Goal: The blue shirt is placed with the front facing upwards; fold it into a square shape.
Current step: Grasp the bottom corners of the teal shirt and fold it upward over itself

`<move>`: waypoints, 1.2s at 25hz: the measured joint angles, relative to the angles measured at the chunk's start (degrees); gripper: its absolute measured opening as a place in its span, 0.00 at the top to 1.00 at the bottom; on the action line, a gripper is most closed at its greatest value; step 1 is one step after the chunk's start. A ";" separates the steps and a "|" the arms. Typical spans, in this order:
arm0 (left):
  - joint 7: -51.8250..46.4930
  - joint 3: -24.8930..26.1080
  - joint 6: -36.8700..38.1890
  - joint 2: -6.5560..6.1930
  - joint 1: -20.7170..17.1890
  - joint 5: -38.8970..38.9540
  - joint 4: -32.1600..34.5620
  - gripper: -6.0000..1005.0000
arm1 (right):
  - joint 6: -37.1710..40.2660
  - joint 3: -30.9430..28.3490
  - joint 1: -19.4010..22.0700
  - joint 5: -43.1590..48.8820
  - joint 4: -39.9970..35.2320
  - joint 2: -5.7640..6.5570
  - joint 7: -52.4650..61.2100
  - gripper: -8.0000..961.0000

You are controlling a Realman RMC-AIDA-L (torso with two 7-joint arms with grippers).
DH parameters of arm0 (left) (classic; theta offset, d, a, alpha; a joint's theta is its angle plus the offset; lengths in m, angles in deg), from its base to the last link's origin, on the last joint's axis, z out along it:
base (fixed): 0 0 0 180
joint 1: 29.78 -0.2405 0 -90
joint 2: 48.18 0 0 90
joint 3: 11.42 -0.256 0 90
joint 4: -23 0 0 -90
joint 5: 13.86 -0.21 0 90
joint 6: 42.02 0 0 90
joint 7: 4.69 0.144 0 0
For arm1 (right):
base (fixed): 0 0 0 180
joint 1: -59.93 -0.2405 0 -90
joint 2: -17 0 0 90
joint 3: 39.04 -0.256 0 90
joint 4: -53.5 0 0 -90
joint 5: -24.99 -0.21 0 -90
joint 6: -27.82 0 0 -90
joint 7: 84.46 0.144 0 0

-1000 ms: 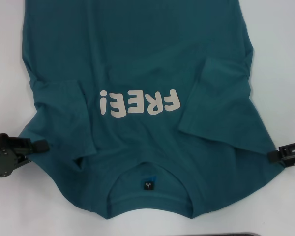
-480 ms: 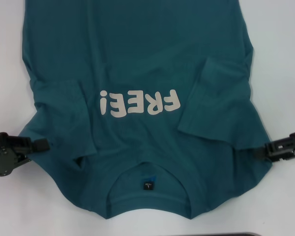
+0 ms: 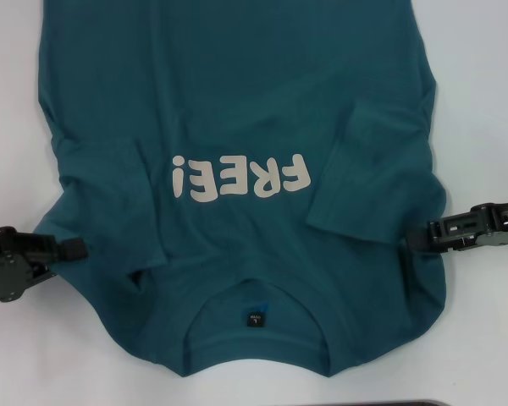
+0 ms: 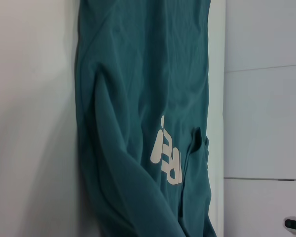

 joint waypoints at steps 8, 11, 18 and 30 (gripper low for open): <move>0.14 0.28 0.08 0.00 -0.25 0.00 -0.09 0.98 | 1.34 0.72 0.63 1.71 -0.04 1.40 1.53 0.25; 0.16 0.30 0.10 0.00 -0.30 0.00 -0.12 0.98 | 1.79 0.69 0.73 3.41 -0.62 2.04 2.62 0.26; 0.17 0.31 0.12 0.00 -0.33 0.00 -0.15 0.98 | 2.12 0.93 0.40 5.66 -0.62 2.02 2.73 0.27; 0.08 0.30 -0.12 0.00 -0.20 0.00 -0.06 0.98 | 4.82 1.56 0.12 8.64 -0.61 2.18 2.26 0.28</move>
